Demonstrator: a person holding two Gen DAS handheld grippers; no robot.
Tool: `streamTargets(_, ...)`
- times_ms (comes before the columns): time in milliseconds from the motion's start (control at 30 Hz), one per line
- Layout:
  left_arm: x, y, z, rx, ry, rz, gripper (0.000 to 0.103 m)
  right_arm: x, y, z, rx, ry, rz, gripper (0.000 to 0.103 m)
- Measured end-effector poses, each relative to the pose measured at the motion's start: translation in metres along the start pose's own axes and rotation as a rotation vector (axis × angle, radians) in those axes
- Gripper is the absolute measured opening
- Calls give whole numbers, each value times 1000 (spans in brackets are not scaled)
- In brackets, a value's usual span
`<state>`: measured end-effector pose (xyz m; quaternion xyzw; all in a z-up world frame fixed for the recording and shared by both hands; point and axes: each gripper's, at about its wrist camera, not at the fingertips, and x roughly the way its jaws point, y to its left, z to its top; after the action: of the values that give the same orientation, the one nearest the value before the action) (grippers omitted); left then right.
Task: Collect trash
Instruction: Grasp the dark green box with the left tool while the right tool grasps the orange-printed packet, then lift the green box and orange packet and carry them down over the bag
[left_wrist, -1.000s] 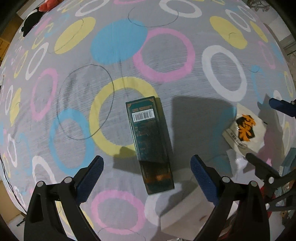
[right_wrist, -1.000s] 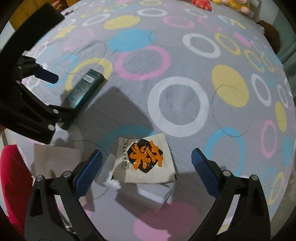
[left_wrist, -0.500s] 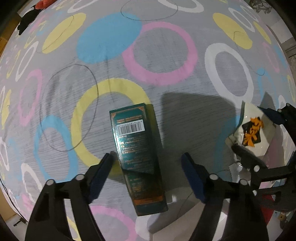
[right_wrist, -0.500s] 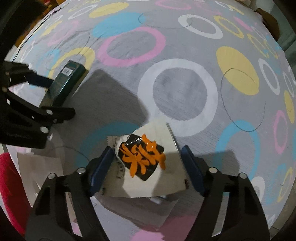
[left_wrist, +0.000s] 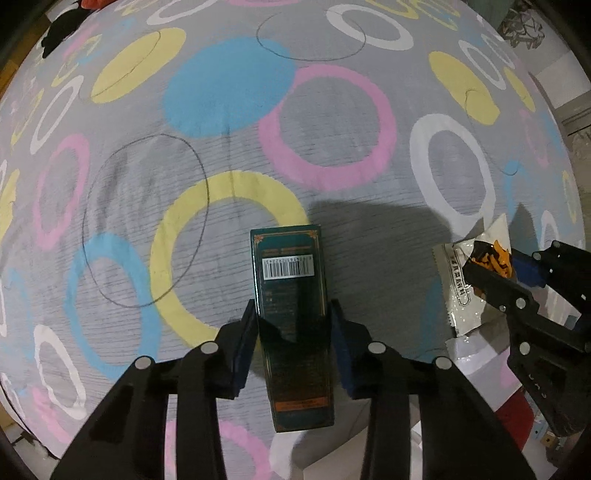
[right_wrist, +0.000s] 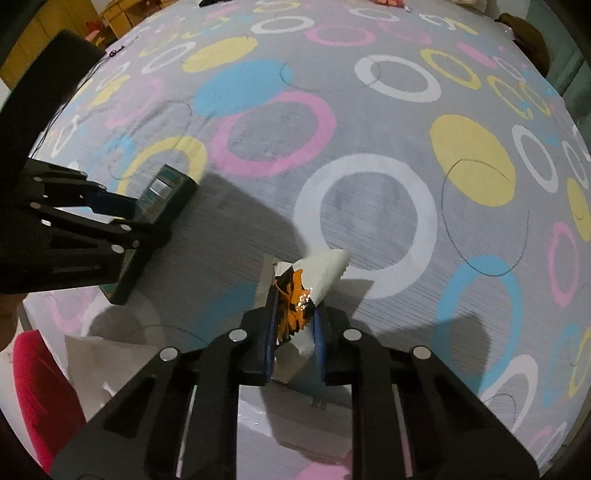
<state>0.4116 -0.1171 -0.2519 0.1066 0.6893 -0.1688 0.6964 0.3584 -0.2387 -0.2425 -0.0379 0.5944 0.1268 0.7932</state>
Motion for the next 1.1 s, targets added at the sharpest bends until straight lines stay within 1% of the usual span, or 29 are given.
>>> streamTargets(167,4,19,-2,6,-9,9,37,-11,2,3,7,-25,-1,16)
streamTargets(267,6,11,-2,3,-11,18,37,-19,4,5,16,-44,-3,16)
streamTargets(367,2,4,-3,-16,-20,18,37,-34,3,-1,23,-68,-17,16)
streamTargets(600,-41,10,-17,-47,-100,31,36,-79,14,-6,15,-146,-46,17)
streamTargets(733,-74,12,-35,-64,-152,32,36,-112,23,-13,7,-204,-60,17)
streamTargets(833,-107,10,-56,-55,-202,36,36,-146,34,-24,-2,-252,-56,16)
streamTargets(1033,-163,0,-113,-51,-280,29,36,-198,63,-59,-9,-322,-64,17)
streamTargets(1067,-165,-2,-118,-47,-283,26,36,-206,68,-67,-10,-328,-62,17)
streamTargets(1100,-168,-7,-131,-45,-289,22,36,-212,73,-74,-11,-333,-60,17)
